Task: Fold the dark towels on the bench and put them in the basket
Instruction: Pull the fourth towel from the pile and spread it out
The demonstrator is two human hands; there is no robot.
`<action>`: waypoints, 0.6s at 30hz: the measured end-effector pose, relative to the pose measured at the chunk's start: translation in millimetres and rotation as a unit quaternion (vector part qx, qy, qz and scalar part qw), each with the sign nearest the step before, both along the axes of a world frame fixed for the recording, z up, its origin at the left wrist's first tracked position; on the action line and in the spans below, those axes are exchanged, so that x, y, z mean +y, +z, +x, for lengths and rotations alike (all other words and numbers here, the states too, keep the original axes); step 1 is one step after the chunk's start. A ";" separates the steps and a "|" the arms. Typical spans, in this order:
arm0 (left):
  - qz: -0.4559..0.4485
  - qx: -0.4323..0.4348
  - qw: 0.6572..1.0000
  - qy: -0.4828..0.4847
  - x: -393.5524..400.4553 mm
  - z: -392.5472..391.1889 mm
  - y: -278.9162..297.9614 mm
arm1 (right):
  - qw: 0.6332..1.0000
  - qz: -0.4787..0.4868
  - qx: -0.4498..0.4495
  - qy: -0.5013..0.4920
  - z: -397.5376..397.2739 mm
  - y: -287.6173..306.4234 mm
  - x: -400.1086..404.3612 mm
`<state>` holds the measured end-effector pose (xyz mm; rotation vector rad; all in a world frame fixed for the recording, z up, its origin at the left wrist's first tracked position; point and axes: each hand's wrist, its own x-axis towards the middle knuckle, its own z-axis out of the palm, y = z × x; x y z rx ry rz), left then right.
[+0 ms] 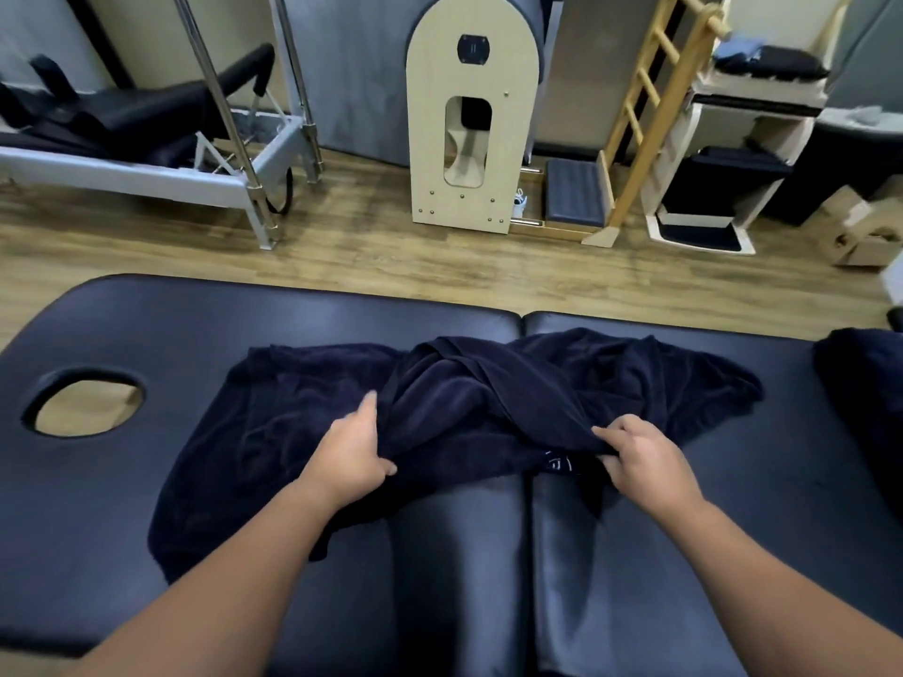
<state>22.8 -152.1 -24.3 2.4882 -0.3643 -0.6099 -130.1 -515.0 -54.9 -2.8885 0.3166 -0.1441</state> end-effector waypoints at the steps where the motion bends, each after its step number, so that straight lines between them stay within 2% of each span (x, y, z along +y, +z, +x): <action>1: 0.008 0.014 1.000 -0.019 8.4 -8.0 0.1 | 1.000 -0.002 0.001 -0.004 -16.0 1.4 5.5; 3: 0.028 0.020 0.996 -0.080 24.6 -27.2 3.1 | 0.999 0.005 0.029 -0.035 -44.9 8.3 15.4; 7: 0.095 -0.004 0.970 -0.223 62.0 -78.8 2.2 | 0.978 -0.024 0.192 -0.081 -114.2 19.8 41.1; 11: 0.212 -0.007 0.951 -0.224 89.3 -131.3 -6.1 | 0.936 -0.062 0.336 -0.086 -184.6 27.5 66.2; 15: 0.401 -0.101 0.879 -0.235 108.2 -175.6 -9.5 | 0.898 -0.079 0.416 -0.119 -254.7 26.0 75.6; 18: 0.440 -0.047 0.852 -0.279 124.8 -195.4 -16.2 | 0.860 -0.061 0.495 -0.110 -292.2 26.3 82.7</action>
